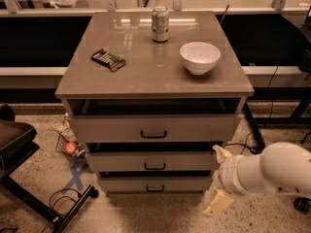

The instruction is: Open middle drawer

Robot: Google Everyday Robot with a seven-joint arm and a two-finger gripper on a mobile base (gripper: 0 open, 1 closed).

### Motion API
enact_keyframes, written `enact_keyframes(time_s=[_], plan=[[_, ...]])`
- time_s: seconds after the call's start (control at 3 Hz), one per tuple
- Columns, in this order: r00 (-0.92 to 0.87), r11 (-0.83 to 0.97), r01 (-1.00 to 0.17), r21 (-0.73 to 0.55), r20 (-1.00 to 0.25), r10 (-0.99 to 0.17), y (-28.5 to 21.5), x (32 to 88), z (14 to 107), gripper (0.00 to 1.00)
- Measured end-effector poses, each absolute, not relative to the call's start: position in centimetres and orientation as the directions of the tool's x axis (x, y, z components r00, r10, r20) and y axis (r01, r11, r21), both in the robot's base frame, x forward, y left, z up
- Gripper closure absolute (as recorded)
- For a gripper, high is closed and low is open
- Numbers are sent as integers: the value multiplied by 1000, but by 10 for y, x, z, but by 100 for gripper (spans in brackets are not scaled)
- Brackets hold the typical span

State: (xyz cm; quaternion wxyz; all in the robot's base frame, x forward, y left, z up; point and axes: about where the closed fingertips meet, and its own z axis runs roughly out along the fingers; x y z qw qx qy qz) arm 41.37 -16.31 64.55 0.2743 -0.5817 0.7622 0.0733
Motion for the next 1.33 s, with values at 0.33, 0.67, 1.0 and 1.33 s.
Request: enact_keyframes(time_s=[0.33,0.67,1.0,1.33], plan=[[-143,298,-922,-247,-498,-856,-142,426,606,0],[-109,271,-919,-286,-476,-873,-132,449,578,0],[-115,260,-923,-283,-443,-889,-132,475,554,0],[-118,258,-925,-278,-437,-892,-132,478,546,0]])
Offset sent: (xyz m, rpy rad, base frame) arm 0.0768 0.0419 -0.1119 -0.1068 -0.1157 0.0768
